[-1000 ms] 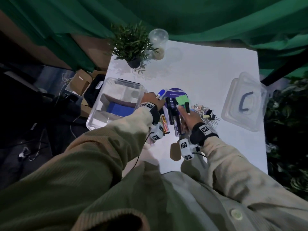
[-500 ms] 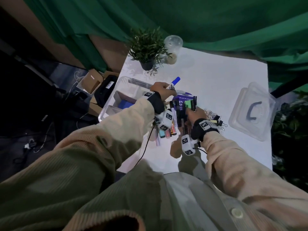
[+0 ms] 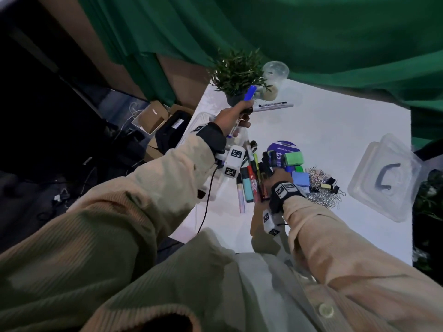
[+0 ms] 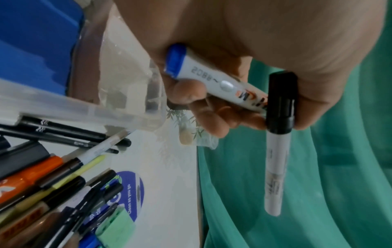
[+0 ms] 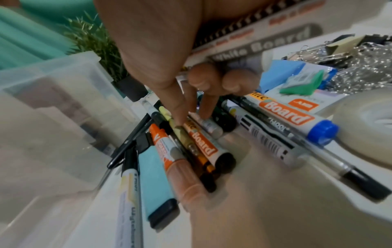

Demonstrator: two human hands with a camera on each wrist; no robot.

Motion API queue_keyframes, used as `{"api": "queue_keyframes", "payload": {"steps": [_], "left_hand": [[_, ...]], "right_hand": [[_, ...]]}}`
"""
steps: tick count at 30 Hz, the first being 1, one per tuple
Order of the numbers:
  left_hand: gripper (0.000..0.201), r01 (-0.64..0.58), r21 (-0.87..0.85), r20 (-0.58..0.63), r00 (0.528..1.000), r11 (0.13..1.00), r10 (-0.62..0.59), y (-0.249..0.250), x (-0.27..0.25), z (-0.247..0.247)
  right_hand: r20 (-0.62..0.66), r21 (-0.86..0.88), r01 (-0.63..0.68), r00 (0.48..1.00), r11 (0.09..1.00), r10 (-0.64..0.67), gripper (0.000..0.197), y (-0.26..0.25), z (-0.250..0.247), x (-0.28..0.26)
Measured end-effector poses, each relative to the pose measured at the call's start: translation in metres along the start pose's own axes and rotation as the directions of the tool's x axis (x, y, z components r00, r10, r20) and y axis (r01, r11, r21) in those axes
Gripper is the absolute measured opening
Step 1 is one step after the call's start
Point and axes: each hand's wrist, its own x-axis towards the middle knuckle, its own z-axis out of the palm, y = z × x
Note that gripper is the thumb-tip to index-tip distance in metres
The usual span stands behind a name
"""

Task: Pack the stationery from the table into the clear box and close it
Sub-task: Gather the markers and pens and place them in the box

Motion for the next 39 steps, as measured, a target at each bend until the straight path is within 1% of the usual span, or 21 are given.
{"api": "queue_keyframes", "payload": {"steps": [3,6,7,9,10,13,14,16,18,21,23,25,26,27,28,29,30,31,33,36,39], "left_hand": [[0.026,0.004,-0.069,0.031,1.0,0.998,-0.002,0.005,-0.006,-0.013],[0.011,-0.012,-0.017,0.046,0.999,1.0,0.013,0.002,-0.012,-0.025],[0.008,-0.025,0.002,0.053,0.998,1.0,0.025,0.0,-0.013,-0.029],[0.007,-0.044,0.018,0.059,0.997,0.999,0.043,-0.006,-0.014,-0.038],[0.007,-0.04,0.016,0.054,0.998,0.999,0.039,-0.008,-0.013,-0.043],[0.013,-0.016,-0.02,0.016,1.0,1.0,0.016,-0.011,-0.014,-0.056],[0.021,-0.008,-0.038,-0.002,1.0,0.999,0.008,-0.011,-0.014,-0.06],[0.037,-0.004,-0.062,-0.052,0.999,0.998,0.001,-0.009,-0.016,-0.066],[0.035,-0.011,-0.064,-0.096,0.995,0.998,0.005,-0.008,-0.018,-0.072],[0.033,-0.039,-0.012,-0.113,0.993,0.999,0.038,-0.008,-0.017,-0.08],[0.036,-0.073,0.036,-0.131,0.988,0.997,0.077,-0.011,-0.018,-0.082],[0.033,-0.074,0.113,-0.153,0.984,0.991,0.091,-0.013,-0.022,-0.084],[0.03,-0.054,0.156,-0.163,0.983,0.986,0.079,-0.016,-0.025,-0.086],[0.029,-0.013,0.214,-0.182,0.982,0.977,0.053,-0.02,-0.027,-0.088],[0.032,0.037,0.278,-0.21,0.977,0.96,0.023,-0.025,-0.028,-0.092],[0.036,0.093,0.331,-0.241,0.97,0.939,-0.012,-0.031,-0.029,-0.096],[0.037,0.141,0.344,-0.271,0.962,0.928,-0.045,-0.037,-0.028,-0.1],[0.035,0.176,0.322,-0.291,0.953,0.93,-0.08,-0.041,-0.031,-0.103],[0.029,0.246,0.27,-0.307,0.938,0.931,-0.159,-0.048,-0.036,-0.105],[0.032,0.362,0.25,-0.319,0.906,0.898,-0.277,-0.061,-0.044,-0.107],[0.038,0.415,0.375,-0.316,0.898,0.829,-0.306,-0.073,-0.05,-0.105]], "right_hand": [[-0.005,-0.032,0.011,1.0,0.999,-0.011,0.042,-0.007,0.006,-0.003],[-0.005,-0.09,0.003,1.0,0.996,-0.004,0.047,-0.012,0.013,-0.006],[-0.01,-0.097,-0.005,1.0,0.995,0.004,0.045,-0.014,0.014,-0.008],[-0.023,-0.091,-0.013,1.0,0.996,0.011,0.04,-0.016,0.018,-0.01],[-0.032,-0.082,-0.019,0.999,0.996,0.016,0.041,-0.016,0.02,-0.009],[-0.062,-0.047,-0.036,0.998,0.998,0.033,0.054,-0.014,0.022,-0.011],[-0.06,-0.027,-0.052,0.997,0.998,0.05,0.053,-0.013,0.022,-0.012],[-0.05,0.018,-0.073,0.996,0.997,0.074,0.042,-0.013,0.02,-0.015],[-0.05,0.079,-0.082,0.995,0.993,0.086,0.038,-0.013,0.018,-0.017],[-0.043,0.247,-0.069,0.996,0.967,0.082,0.047,-0.012,0.012,-0.023],[-0.038,0.352,-0.051,0.997,0.935,0.069,0.034,-0.008,0.006,-0.024],[-0.008,0.471,-0.069,0.997,0.879,0.083,0.033,-0.008,-0.004,-0.029],[0.021,0.533,-0.083,0.996,0.842,0.085,0.037,-0.01,-0.009,-0.033],[0.035,0.592,-0.087,0.996,0.802,0.083,0.048,-0.014,-0.015,-0.038],[0.053,0.64,-0.094,0.996,0.762,0.078,0.053,-0.019,-0.019,-0.04],[0.054,0.675,-0.07,0.998,0.735,0.045,0.044,-0.025,-0.023,-0.044],[0.047,0.711,-0.03,0.999,0.703,-0.005,0.026,-0.033,-0.024,-0.047],[0.04,0.742,0.0,0.998,0.67,-0.045,0.014,-0.042,-0.027,-0.051],[0.025,0.784,0.042,0.995,0.62,-0.099,0.009,-0.061,-0.029,-0.059],[-0.02,0.766,0.147,0.979,0.626,-0.205,0.014,-0.09,-0.031,-0.068],[-0.044,0.722,0.238,0.953,0.649,-0.301,0.014,-0.112,-0.03,-0.076]]}}
